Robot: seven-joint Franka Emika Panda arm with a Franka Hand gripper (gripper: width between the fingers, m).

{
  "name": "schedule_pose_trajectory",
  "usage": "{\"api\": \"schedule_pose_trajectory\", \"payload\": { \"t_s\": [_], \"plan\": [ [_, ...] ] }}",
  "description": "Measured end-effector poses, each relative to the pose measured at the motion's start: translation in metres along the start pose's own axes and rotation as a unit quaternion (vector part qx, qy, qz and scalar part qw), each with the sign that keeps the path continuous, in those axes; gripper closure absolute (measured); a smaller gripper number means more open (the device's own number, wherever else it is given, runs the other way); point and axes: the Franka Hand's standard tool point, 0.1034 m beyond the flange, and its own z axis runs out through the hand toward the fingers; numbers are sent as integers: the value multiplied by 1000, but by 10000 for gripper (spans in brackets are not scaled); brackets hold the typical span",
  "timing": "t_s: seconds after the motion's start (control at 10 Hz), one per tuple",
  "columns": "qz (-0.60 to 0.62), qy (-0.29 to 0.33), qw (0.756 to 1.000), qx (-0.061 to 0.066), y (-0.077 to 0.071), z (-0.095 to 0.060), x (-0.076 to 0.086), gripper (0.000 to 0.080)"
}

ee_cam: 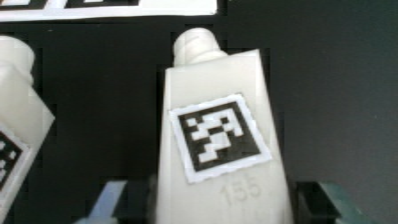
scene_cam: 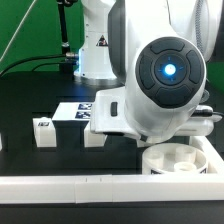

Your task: Assemble stool

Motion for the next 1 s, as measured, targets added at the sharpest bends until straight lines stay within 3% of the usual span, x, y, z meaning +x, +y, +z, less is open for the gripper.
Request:
{"api": "schedule_pose_trajectory", "payload": {
  "t_s": [0.2, 0.4, 0.5, 0.6, 0.8, 1.0],
  "plan": [
    [0, -2, 1000, 2, -1, -4, -2, 475],
    [-3, 22, 999, 29, -1, -64, -27, 475],
    [-2, 27, 999, 33, 3, -80, -34, 475],
    [1, 44, 998, 33, 2, -90, -34, 475],
    [-1, 41, 999, 33, 2, -87, -35, 475],
    [0, 129, 991, 39, -5, -105, -24, 475]
  ]
}}
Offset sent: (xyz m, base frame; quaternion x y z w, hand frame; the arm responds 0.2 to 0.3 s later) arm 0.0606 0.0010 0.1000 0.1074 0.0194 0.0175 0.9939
